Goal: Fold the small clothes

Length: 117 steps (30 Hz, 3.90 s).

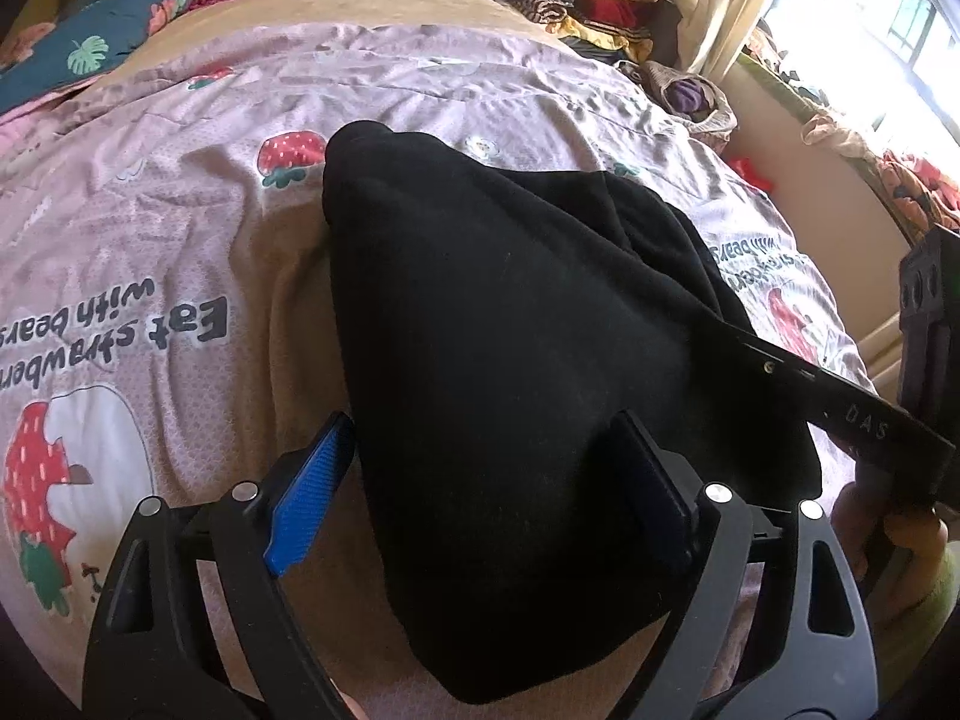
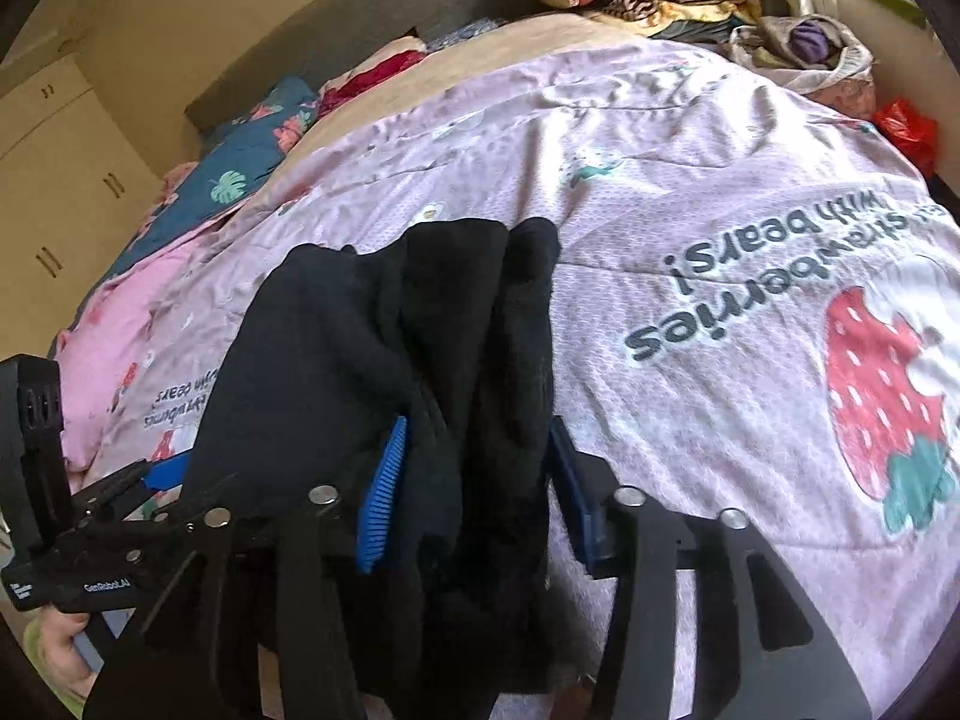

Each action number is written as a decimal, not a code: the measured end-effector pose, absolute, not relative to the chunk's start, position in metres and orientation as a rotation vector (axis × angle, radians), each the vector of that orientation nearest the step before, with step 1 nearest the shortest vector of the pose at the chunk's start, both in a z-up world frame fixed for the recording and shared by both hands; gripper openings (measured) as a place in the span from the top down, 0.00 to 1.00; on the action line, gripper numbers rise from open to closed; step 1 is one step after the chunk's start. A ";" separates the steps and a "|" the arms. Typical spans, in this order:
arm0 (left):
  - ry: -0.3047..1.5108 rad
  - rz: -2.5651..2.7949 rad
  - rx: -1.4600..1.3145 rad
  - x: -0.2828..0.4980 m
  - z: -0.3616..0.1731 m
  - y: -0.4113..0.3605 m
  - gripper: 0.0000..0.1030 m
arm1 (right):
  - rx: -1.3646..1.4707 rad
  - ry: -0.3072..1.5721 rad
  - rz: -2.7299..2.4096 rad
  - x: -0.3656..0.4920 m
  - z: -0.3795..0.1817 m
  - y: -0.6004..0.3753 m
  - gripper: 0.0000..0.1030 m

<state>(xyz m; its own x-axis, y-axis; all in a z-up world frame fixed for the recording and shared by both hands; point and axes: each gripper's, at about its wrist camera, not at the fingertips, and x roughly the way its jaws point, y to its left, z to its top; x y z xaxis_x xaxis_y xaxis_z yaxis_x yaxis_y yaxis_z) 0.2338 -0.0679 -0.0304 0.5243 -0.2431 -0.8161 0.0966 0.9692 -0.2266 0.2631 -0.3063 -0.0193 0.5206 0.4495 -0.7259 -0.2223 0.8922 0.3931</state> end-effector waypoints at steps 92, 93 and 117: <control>0.807 -0.183 -0.102 0.062 -0.014 -0.010 0.09 | 0.024 0.665 0.202 0.051 -0.009 -0.284 0.04; 0.808 -0.184 -0.105 0.062 -0.015 -0.009 0.09 | 0.026 0.665 0.202 0.052 -0.009 -0.285 0.04; 0.828 -0.163 -0.111 0.063 -0.018 -0.007 0.09 | 0.026 0.657 0.185 0.052 -0.008 -0.289 0.04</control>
<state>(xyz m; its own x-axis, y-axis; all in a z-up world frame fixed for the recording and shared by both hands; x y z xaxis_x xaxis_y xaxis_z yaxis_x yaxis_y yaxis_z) 0.0626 -0.0070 -0.0176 0.6646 -0.1875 -0.7233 0.1008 0.9816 -0.1619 0.0523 -0.2887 -0.0075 0.7761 0.1792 -0.6046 -0.1629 0.9832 0.0823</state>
